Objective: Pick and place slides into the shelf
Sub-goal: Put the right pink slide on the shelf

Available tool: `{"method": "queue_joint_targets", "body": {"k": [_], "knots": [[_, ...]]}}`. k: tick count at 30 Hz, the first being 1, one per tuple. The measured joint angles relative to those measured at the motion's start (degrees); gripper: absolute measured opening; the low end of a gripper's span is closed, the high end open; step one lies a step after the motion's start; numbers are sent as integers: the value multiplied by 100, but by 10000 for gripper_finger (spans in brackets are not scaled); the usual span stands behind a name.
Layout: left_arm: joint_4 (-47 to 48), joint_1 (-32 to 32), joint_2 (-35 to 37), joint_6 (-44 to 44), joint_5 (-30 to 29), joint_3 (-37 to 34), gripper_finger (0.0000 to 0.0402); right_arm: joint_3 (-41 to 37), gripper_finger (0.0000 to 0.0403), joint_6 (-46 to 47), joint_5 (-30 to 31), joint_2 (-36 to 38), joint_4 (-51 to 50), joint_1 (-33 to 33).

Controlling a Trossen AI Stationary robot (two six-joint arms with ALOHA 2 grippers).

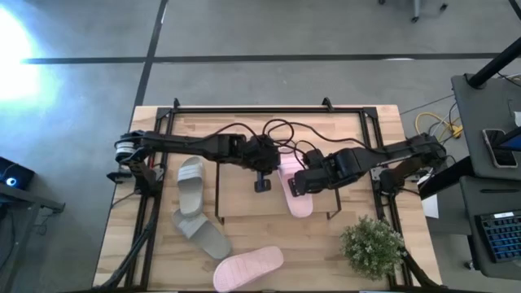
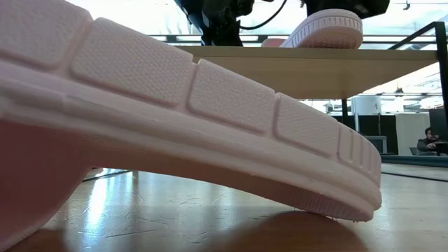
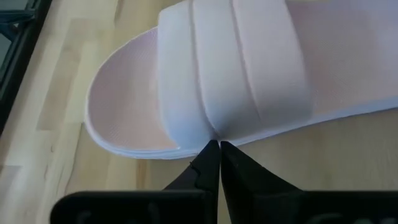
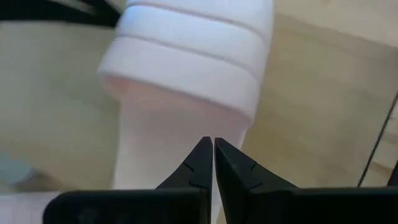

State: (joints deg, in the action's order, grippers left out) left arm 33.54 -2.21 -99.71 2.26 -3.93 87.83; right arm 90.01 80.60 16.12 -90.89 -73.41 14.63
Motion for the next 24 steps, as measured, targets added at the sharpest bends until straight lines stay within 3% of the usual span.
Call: {"method": "queue_joint_targets", "body": {"k": [9,14,18,24], "knots": [[2,-75,45,2,-30,4,0,169,11,170,18,7,0,167],[504,-80,129,0,-275,41,0,169,11,276,60,18,-14,260],[774,-80,238,-12,-683,19,0,169,11,684,558,92,-277,305],[793,-66,246,-262,-650,11,0,171,11,952,1276,304,-517,83]]}}
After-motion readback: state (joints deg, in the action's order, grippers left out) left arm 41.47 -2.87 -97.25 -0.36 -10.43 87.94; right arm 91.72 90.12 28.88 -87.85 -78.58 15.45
